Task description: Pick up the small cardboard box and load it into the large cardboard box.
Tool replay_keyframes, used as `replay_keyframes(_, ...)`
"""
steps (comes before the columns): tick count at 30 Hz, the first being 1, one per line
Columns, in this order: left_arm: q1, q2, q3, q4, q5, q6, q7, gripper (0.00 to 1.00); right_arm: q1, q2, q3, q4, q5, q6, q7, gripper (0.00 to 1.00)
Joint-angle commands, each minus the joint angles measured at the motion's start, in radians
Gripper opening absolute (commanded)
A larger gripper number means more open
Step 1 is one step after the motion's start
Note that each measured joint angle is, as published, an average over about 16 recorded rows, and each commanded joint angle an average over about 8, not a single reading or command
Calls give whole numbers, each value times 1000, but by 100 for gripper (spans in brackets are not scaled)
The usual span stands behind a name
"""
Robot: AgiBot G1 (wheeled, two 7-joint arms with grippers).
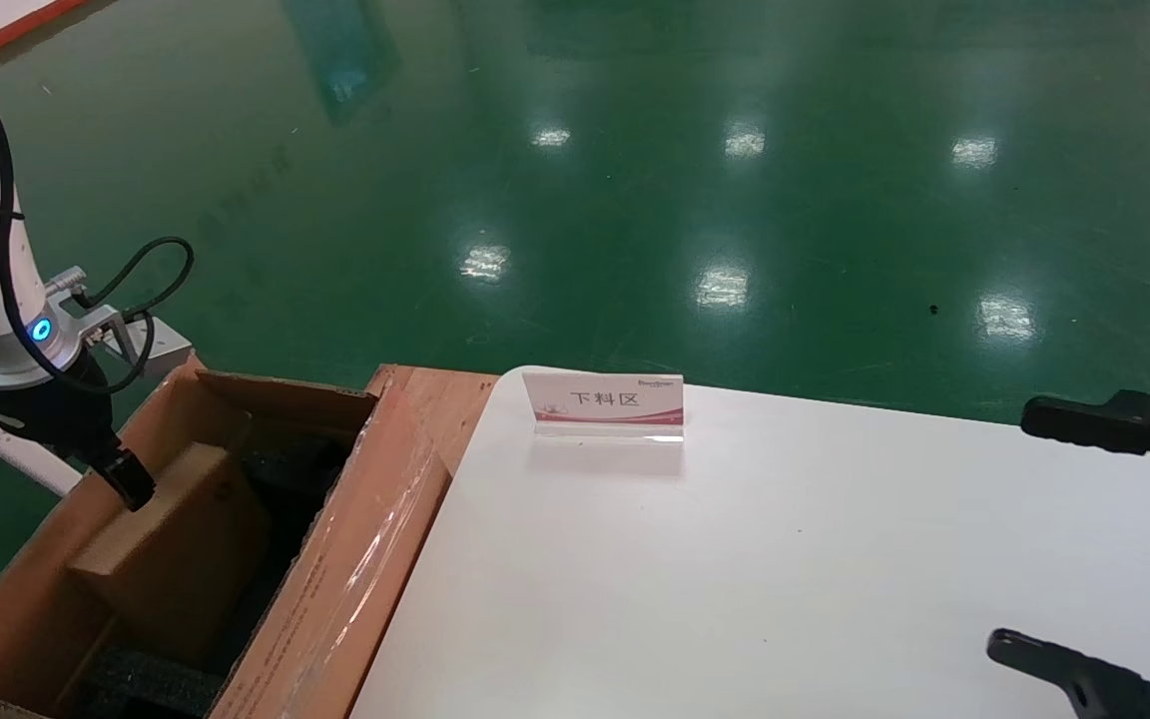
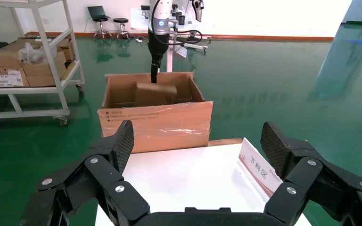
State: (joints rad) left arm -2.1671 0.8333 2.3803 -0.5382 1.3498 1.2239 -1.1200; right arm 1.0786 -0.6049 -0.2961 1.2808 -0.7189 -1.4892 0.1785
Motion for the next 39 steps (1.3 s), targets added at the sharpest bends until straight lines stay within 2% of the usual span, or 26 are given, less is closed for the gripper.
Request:
replay_keyframes(1, 0, -1, -1, 2, -3, 1, -1, 100, 0, 0, 0, 0, 0, 0, 0, 100)
replay_keyframes(6, -23, 0, -8, -22, 3, -25, -1, 100, 0, 0, 0, 0, 0, 0, 0, 100)
replay_keyframes(12, -85, -24, -31, -124, 1, -87, 2, 100, 0, 0, -1, -1, 0, 0, 0, 100)
replay_keyframes(23, -228, -173, -110, -465, -31, -275, -42, 100, 1, 0, -1, -1, 1, 0, -1, 100)
replay_keyframes(28, -260, -217, -123, -570, -20, -335, -80, 100, 1, 0, -1, -1, 1, 0, -1, 100)
replay_keyframes(33, -252, -232, -155, -611, -19, -348, -78, 100, 1, 0, -1, -1, 1, 0, -1, 100)
replay_keyframes(39, -151, -233, -304, -627, -64, -304, -2, 100, 1, 0, -1, -2, 1, 0, -1, 100)
